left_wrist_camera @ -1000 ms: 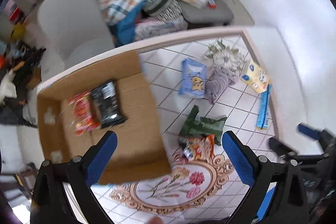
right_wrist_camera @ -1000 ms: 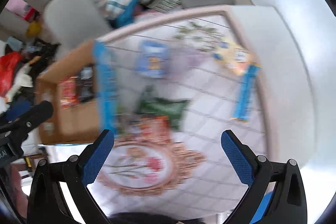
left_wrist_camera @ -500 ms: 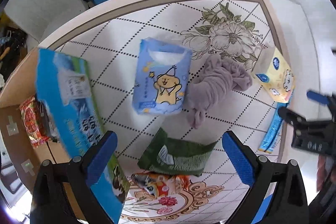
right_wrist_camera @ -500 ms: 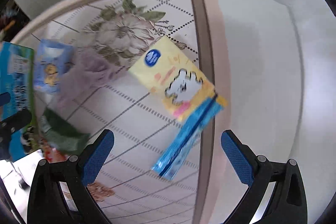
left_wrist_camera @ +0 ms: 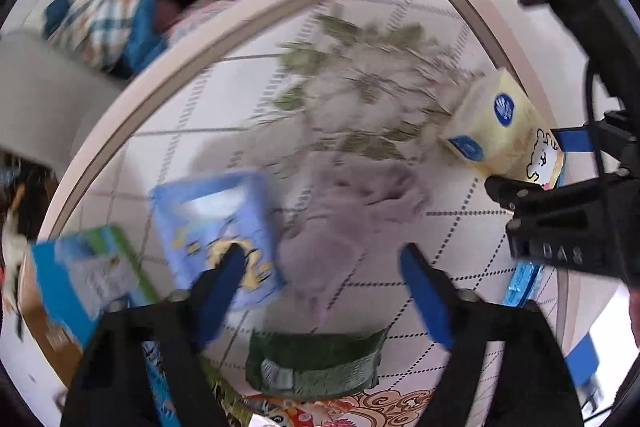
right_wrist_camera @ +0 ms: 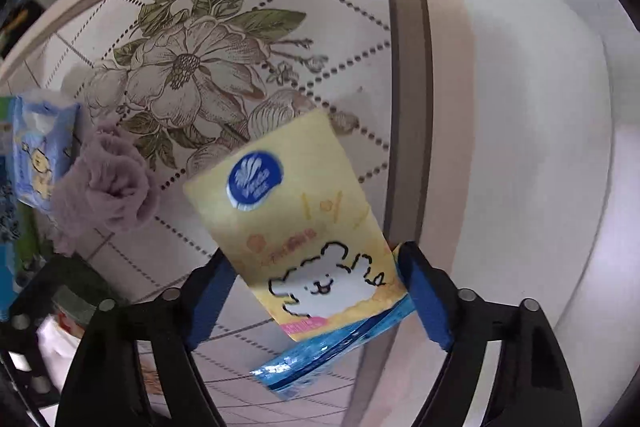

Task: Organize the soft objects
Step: 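Grasp the yellow tissue pack with the right tool while the left tool grasps the purple cloth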

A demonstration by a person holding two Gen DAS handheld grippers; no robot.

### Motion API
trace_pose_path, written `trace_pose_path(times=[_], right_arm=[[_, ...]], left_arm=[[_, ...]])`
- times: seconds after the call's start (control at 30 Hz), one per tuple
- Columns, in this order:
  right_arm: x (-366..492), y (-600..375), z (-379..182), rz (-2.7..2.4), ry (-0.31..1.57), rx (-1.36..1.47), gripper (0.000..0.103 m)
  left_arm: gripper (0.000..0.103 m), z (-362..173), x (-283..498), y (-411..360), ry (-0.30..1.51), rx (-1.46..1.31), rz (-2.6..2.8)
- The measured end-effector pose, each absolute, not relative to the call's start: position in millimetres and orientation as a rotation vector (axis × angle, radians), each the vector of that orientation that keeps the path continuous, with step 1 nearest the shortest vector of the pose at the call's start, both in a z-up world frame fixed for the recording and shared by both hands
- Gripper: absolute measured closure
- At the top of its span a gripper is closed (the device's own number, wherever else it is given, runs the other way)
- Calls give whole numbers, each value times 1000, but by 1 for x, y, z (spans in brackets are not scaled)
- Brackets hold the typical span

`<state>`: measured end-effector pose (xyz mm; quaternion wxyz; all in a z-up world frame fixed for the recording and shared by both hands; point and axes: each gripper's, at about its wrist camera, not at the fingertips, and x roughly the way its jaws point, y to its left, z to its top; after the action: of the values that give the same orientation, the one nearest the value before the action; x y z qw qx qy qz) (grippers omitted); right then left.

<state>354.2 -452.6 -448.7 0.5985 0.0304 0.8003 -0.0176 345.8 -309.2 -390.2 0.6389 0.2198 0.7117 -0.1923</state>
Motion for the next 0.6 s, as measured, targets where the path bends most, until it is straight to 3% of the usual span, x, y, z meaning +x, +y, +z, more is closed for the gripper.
trace_pose_path(times=[0.2,0.23,0.3,0.37,0.6], right_arm=[[346,-461,-455,-58,1869,114,25],[345,-462,-459,-65,1873,116,26],[341,-462,-466,-74,1887,118,28],[332,-465,-468,-94,1877,129,30],[315,-466,-446,-167,1819,219,33]], left_arm=[[32,-430,344,-328,1685,645,-432],[37,-434,342,-329,1687,659,-440],[62,-435,339,-327,1681,644,-443],[68,-430,339,-325,1680,603,-438],[69,-381,333,-303,1622,404,-406]])
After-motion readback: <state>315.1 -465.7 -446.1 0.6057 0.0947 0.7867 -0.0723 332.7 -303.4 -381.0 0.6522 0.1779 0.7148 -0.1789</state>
